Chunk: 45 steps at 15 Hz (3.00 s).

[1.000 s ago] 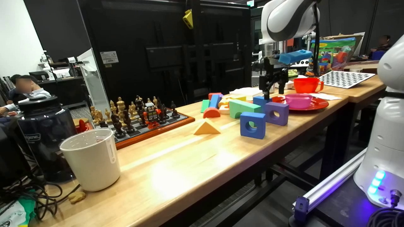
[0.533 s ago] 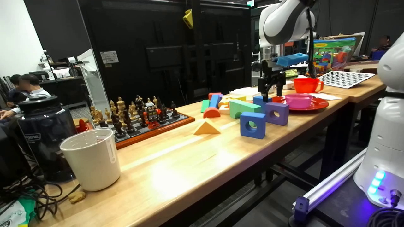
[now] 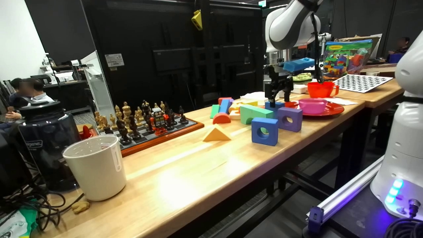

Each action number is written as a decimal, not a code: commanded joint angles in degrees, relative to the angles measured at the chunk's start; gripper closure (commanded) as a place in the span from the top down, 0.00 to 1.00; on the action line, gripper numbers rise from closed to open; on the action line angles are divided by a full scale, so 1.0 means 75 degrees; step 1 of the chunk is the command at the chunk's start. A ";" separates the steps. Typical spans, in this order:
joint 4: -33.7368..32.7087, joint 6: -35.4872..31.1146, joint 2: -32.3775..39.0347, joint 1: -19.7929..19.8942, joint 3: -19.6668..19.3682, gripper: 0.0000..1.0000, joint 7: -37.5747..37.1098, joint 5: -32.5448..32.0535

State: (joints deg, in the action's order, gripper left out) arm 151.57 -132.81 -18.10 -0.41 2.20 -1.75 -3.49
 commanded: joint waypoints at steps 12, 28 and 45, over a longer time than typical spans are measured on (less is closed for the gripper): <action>-0.0579 0.0021 0.0978 0.0034 -0.0237 0.55 0.0336 0.0060; 0.0812 0.0216 -0.0743 -0.0018 0.0337 0.16 -0.1137 -0.0277; 0.1020 0.0829 -0.2741 -0.0252 0.2175 0.16 -0.3152 -0.1323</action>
State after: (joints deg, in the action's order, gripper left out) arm 158.77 -129.14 -34.41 -1.04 17.19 -23.17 -12.80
